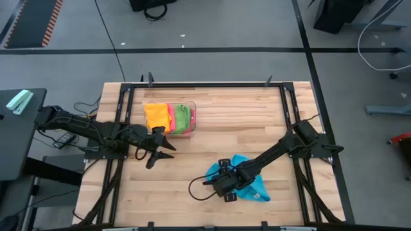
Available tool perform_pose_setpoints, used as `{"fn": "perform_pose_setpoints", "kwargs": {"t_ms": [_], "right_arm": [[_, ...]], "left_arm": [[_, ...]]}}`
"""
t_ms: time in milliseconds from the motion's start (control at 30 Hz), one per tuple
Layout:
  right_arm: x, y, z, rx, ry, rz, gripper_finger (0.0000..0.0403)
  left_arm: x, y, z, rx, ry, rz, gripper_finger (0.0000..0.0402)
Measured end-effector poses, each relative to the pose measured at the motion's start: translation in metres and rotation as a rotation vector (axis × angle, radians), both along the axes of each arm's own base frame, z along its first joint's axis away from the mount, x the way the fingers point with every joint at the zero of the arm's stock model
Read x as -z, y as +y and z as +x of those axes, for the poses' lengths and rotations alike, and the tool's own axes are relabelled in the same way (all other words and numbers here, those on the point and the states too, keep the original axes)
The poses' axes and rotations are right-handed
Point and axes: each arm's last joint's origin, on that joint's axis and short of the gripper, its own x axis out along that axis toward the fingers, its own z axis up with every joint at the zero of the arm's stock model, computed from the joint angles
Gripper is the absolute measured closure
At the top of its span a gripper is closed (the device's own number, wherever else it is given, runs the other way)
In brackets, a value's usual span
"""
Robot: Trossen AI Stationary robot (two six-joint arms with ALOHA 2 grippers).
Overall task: Fold microfiber towels
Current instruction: Fold the blue microfiber towel
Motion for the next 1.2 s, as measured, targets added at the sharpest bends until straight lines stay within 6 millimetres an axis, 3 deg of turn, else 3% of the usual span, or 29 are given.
{"fn": "perform_pose_setpoints", "kwargs": {"t_ms": [367, 700, 967, 1200], "right_arm": [[0.001, 0.003, -0.002, -0.012, 0.026, 0.038, 0.039], [-0.042, -0.003, -0.011, 0.006, -0.037, 0.045, 0.0398], [-0.07, -0.012, -0.011, 0.053, -0.145, 0.085, 0.0398], [-0.081, -0.02, -0.009, 0.167, -0.206, 0.112, 0.0398]], "left_arm": [[0.0, 0.0, 0.0, -0.001, -0.001, 0.0, 0.0229], [0.004, -0.009, 0.004, 0.04, 0.011, -0.001, 0.0224], [0.02, -0.026, 0.027, 0.113, -0.016, 0.041, 0.0228], [0.039, -0.044, 0.045, 0.12, -0.082, 0.188, 0.0199]]}}
